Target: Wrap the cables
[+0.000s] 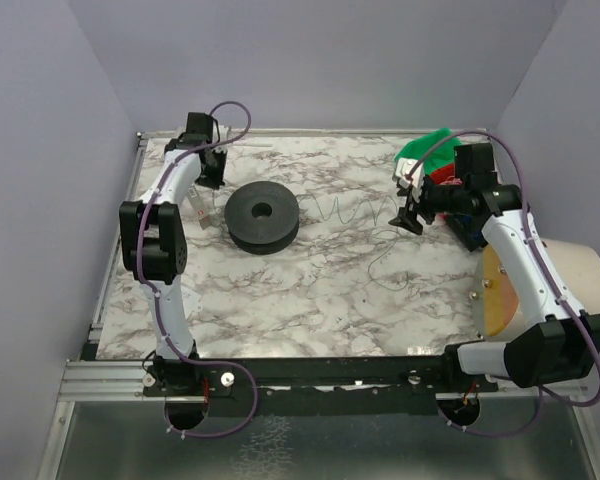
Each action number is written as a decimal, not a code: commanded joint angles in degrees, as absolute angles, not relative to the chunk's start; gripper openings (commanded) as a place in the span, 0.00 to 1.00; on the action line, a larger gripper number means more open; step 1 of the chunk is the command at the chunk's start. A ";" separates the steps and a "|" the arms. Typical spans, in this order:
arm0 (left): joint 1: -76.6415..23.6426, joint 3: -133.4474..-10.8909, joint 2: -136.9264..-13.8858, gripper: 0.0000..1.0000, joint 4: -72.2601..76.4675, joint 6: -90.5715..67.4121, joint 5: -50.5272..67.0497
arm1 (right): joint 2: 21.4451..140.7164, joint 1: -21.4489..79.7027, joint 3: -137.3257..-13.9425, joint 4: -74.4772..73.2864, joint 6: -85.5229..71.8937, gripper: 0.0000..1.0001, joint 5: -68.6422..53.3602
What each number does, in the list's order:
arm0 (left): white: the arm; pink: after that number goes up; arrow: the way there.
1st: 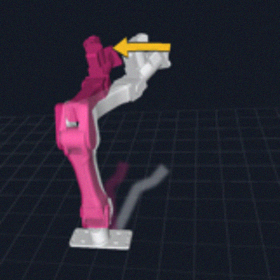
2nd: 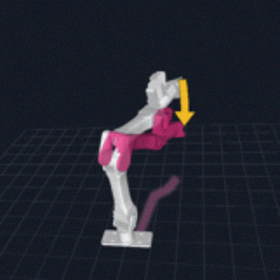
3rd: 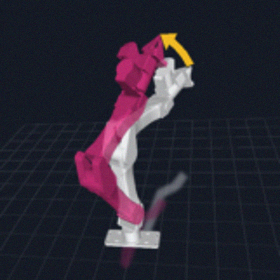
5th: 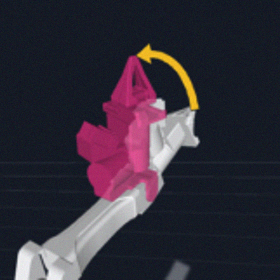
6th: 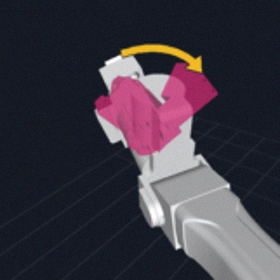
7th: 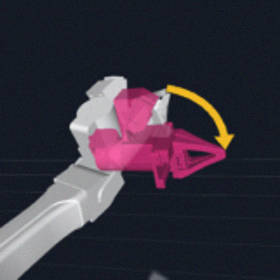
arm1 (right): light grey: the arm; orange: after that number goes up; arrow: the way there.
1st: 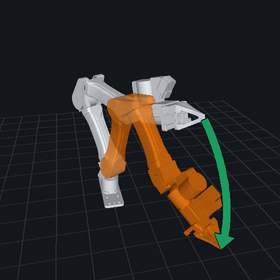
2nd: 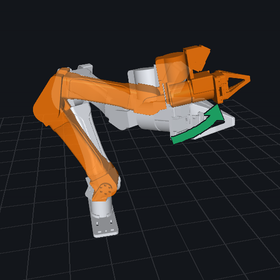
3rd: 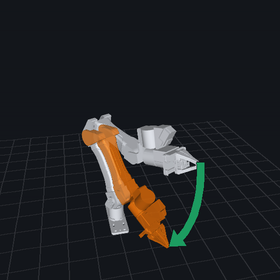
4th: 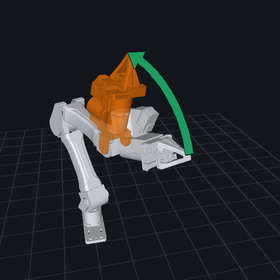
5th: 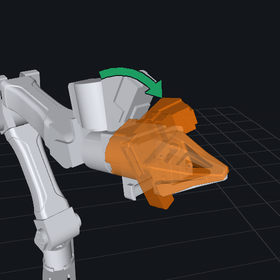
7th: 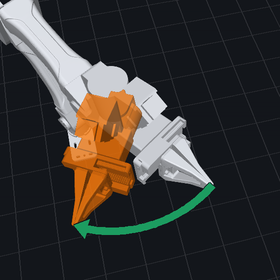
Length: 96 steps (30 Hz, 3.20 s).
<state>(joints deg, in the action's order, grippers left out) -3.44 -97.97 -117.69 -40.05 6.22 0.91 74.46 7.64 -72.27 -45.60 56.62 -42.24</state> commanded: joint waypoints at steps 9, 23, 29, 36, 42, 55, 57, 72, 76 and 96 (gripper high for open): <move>-5.77 -122.52 -116.72 0.00 -40.22 -16.03 29.86 | 78.75 13.87 -80.20 -41.95 61.62 0.73 -51.71; -20.66 -106.91 -118.56 0.00 -16.88 -38.15 50.96 | 83.09 23.86 -76.54 -35.94 71.86 0.75 -41.04; -23.36 -103.73 -119.12 0.00 -11.06 -42.33 52.75 | 82.15 26.03 -66.96 -29.19 76.98 0.76 -34.15; -24.40 -102.73 -118.52 0.00 -9.87 -42.27 53.20 | 80.22 26.28 -59.53 -20.26 75.07 0.58 -29.15; -24.61 -102.03 -118.56 0.00 -9.23 -42.51 53.51 | 79.98 26.28 -56.81 -12.38 71.13 0.38 -25.92; -25.14 -101.02 -117.84 0.00 -6.44 -44.55 55.17 | 80.95 26.32 -57.12 -12.18 70.27 0.02 -25.17; -25.14 -101.35 -117.76 0.00 -6.42 -44.49 55.26 | 80.84 26.30 -56.89 -13.05 70.86 0.00 -25.97; -10.28 -108.26 -111.54 0.99 -24.68 -23.43 42.95 | 83.48 17.50 -68.55 -22.33 45.85 0.00 -52.34; -9.10 -98.32 -104.69 0.99 -29.83 -5.98 30.38 | 84.67 13.41 -69.18 -18.65 35.27 0.01 -59.91; -30.66 -61.44 -82.06 0.99 -24.66 27.00 -7.13 | 86.66 -5.09 -60.72 27.33 -21.28 0.00 -71.42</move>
